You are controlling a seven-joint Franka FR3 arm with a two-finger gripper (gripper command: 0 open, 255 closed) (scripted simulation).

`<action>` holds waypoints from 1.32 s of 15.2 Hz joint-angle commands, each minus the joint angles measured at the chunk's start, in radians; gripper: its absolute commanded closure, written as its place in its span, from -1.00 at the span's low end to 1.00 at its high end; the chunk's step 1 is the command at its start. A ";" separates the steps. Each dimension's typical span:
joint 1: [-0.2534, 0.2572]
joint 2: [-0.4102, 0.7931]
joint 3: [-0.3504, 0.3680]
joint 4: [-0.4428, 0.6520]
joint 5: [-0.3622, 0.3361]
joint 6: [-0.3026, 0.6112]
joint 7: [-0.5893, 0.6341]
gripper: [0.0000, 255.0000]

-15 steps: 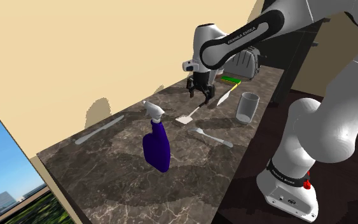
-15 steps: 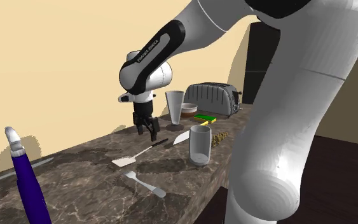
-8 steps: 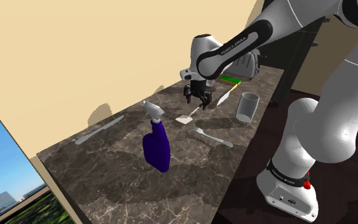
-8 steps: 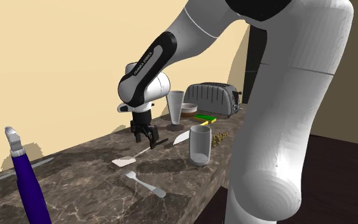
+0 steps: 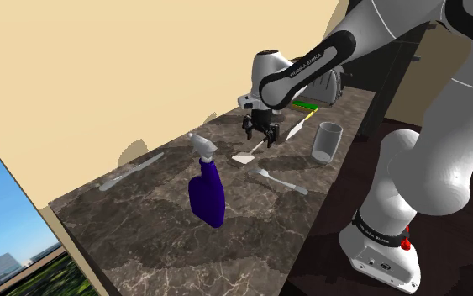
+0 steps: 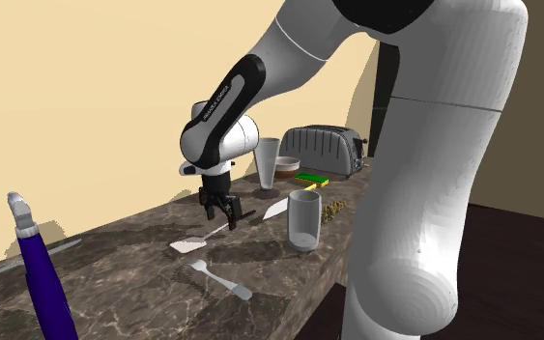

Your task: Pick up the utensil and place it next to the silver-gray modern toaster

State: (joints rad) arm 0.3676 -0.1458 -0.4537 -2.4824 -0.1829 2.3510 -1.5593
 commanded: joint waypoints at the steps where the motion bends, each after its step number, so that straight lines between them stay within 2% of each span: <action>1: 0.000 0.000 0.000 0.000 0.000 0.000 0.000 -1.00; 2: 0.000 0.000 0.000 0.000 0.000 0.000 0.000 1.00; 11: 0.000 0.000 0.000 0.000 0.000 0.000 0.000 1.00; 20: -0.004 -0.084 0.017 0.056 -0.021 -0.136 0.013 1.00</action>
State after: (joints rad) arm 0.3620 -0.2261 -0.4398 -2.4383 -0.2051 2.2308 -1.5480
